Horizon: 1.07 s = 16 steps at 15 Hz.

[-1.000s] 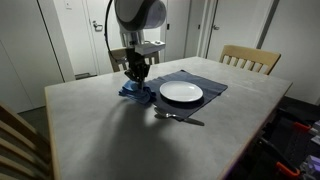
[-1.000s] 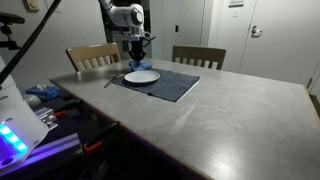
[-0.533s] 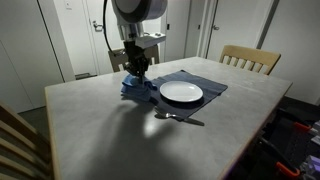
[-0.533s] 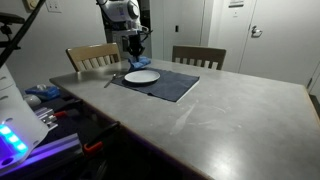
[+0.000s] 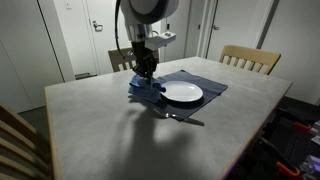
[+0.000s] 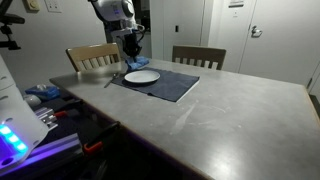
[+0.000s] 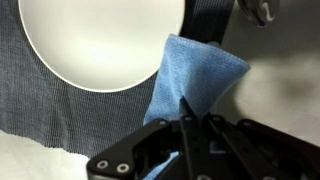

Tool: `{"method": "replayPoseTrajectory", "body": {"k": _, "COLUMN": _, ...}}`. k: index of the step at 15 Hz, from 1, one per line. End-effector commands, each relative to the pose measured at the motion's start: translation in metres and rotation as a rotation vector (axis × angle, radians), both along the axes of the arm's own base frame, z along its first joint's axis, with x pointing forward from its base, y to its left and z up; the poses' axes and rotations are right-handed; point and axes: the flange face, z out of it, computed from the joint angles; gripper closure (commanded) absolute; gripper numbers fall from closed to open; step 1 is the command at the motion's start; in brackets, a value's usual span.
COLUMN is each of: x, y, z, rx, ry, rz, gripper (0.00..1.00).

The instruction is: Use the blue towel to wipe the white plate

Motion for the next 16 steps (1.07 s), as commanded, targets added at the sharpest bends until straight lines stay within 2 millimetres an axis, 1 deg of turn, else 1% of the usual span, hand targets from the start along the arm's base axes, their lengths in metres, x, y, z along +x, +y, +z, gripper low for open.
{"method": "replayPoseTrajectory", "body": {"k": 1, "x": -0.025, "y": -0.021, "z": -0.005, "rx": 0.016, "ry": -0.057, "rz": -0.055, "gripper": 0.98}}
{"method": "replayPoseTrajectory", "body": {"k": 4, "x": -0.038, "y": -0.039, "z": -0.009, "rx": 0.044, "ry": -0.102, "rz": -0.090, "gripper": 0.98}}
{"method": "replayPoseTrajectory", "body": {"k": 6, "x": -0.045, "y": -0.053, "z": -0.005, "rx": 0.051, "ry": -0.135, "rz": -0.089, "gripper": 0.98}}
{"method": "replayPoseTrajectory", "body": {"k": 8, "x": -0.051, "y": -0.067, "z": 0.004, "rx": 0.062, "ry": -0.160, "rz": -0.076, "gripper": 0.98}}
{"method": "replayPoseTrajectory", "body": {"k": 11, "x": -0.061, "y": -0.090, "z": 0.012, "rx": 0.060, "ry": -0.148, "rz": -0.070, "gripper": 0.98}}
{"method": "replayPoseTrajectory", "body": {"k": 13, "x": -0.063, "y": -0.104, "z": 0.009, "rx": 0.061, "ry": -0.148, "rz": -0.062, "gripper": 0.98}}
{"method": "replayPoseTrajectory", "body": {"k": 16, "x": -0.063, "y": -0.110, "z": -0.009, "rx": 0.089, "ry": -0.127, "rz": -0.057, "gripper": 0.98}}
